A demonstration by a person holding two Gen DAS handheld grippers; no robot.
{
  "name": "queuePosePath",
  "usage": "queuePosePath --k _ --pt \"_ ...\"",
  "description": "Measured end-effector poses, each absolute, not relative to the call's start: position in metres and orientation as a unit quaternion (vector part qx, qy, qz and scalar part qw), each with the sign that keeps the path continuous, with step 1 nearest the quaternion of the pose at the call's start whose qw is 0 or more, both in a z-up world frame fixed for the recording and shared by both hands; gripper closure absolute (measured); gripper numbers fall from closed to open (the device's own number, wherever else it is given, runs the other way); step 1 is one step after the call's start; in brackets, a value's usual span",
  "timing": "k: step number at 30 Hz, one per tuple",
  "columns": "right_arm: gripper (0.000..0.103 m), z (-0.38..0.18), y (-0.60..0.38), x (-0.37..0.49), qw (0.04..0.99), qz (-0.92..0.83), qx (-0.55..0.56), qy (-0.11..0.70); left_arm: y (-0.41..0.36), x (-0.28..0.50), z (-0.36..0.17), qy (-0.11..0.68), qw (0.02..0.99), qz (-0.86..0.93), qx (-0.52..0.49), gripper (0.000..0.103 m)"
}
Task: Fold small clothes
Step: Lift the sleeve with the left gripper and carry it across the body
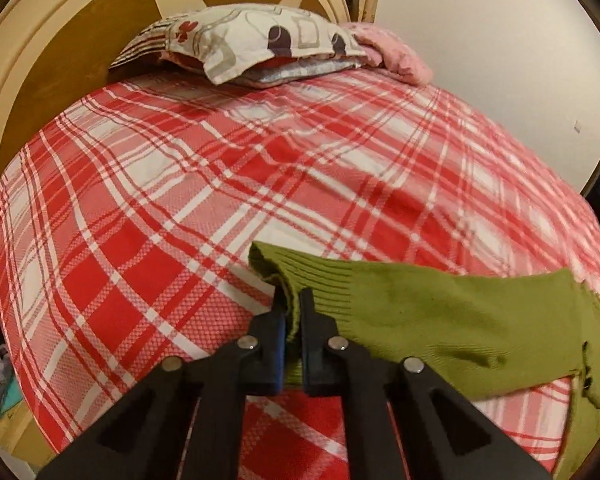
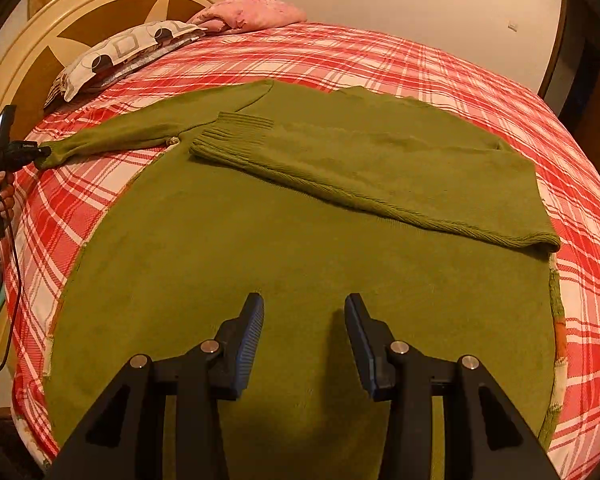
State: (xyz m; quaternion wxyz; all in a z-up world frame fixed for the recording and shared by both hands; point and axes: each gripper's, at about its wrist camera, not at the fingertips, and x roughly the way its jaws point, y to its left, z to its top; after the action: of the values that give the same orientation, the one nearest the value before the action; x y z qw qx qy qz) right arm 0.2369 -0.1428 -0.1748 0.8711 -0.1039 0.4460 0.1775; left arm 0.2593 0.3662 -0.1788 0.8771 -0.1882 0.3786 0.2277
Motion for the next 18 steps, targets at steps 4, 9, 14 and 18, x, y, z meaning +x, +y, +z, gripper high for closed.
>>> queuePosePath --k 4,9,14,18 --pt "0.059 -0.174 -0.148 0.237 0.874 0.174 -0.094 0.444 0.356 0.254 -0.158 0.360 0.888 0.216 -0.186 0.098" --pt "0.059 -0.172 -0.151 0.234 0.877 0.174 -0.083 0.441 0.332 0.255 -0.126 0.338 0.904 0.186 -0.184 0.098" --pt "0.059 -0.166 -0.155 0.229 0.880 0.176 -0.079 0.433 0.301 0.259 -0.099 0.321 0.917 0.158 -0.176 0.098" --pt "0.059 -0.161 -0.164 0.225 0.885 0.172 -0.071 0.427 0.273 0.264 -0.081 0.312 0.927 0.130 -0.165 0.098"
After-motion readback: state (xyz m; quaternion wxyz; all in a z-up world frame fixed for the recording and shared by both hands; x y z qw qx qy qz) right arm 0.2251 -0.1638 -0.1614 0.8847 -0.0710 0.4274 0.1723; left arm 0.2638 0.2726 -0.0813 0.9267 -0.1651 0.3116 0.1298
